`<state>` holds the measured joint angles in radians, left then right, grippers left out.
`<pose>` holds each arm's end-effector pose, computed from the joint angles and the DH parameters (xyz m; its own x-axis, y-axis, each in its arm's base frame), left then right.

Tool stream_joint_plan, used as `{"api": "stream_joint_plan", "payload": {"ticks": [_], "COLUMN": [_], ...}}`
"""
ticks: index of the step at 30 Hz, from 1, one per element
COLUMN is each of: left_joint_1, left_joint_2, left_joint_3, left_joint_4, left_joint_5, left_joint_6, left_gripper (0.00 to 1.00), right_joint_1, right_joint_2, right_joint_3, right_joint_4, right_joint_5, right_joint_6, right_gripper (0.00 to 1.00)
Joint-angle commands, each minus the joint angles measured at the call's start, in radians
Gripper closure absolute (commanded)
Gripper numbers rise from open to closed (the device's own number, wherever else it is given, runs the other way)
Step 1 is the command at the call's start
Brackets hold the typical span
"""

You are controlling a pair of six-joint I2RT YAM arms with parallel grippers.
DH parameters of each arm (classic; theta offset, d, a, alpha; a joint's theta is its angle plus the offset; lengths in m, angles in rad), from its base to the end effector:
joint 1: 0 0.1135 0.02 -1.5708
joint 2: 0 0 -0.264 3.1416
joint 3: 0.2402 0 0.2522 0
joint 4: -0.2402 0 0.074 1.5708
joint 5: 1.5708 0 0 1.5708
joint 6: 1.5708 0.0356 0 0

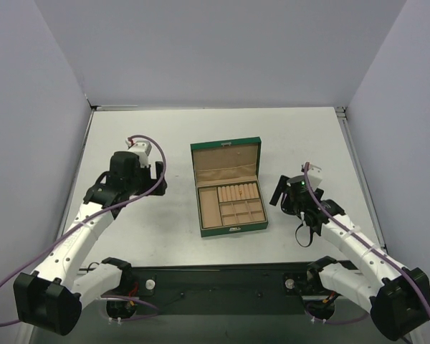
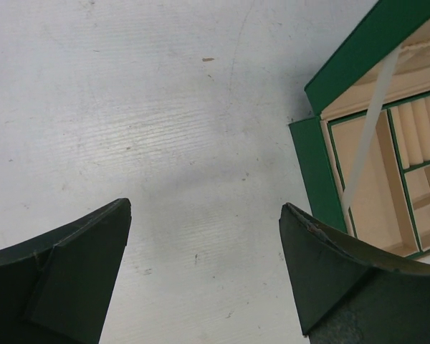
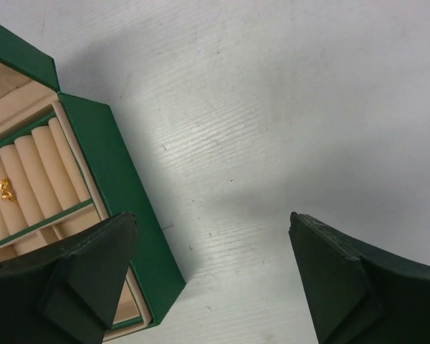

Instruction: Organize the mixed jewelry

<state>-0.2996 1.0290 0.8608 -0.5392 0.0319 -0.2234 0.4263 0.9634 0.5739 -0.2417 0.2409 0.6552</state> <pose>0.2086 -0.0656 0.2866 -0.6760 -0.0229 -0.7366 0.1727 0.9668 -0.1886 0.1914 0.0776 0.2287 -0.5639 0.3938 -0.7259 0.1480 0.9129 0.3803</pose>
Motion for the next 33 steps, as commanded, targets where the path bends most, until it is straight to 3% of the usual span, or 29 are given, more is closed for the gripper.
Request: {"api": "stream_joint_plan", "payload": {"ticks": [1,4,8,14,17,28,33], "left_joint_1": [0.005,0.007,0.007,0.013,0.016,0.027,0.027], "left_joint_2": [-0.015,-0.046,-0.086,-0.089,-0.015,0.293,0.378], "left_joint_3": [0.052,0.052,0.037,0.020,0.110,0.398,0.425], "left_joint_4": [0.047,0.064,0.082,0.159,0.183,0.298,0.329], "left_joint_5": [-0.108,-0.176,-0.156,0.097,0.148,0.154,0.193], "left_joint_6": [-0.073,-0.125,-0.134,-0.180,-0.254,-0.387,-0.409], "left_gripper": [0.04,0.03,0.03,0.03,0.03,0.03,0.03], "right_joint_1": [-0.006,-0.006,-0.020,-0.093,-0.110,-0.162,-0.211], "right_joint_2": [-0.023,-0.047,-0.087,-0.075,-0.072,-0.181,-0.063], "right_joint_3": [-0.034,-0.061,-0.059,0.014,0.012,0.064,0.231], "right_joint_4": [0.031,0.048,0.004,-0.093,-0.076,-0.056,-0.047], "right_joint_5": [-0.034,-0.038,-0.032,-0.170,-0.230,-0.221,-0.282], "right_joint_6": [0.014,-0.006,-0.006,-0.046,-0.020,0.000,-0.026], "right_gripper": [0.07,0.06,0.05,0.02,0.00,0.00,0.00]}}
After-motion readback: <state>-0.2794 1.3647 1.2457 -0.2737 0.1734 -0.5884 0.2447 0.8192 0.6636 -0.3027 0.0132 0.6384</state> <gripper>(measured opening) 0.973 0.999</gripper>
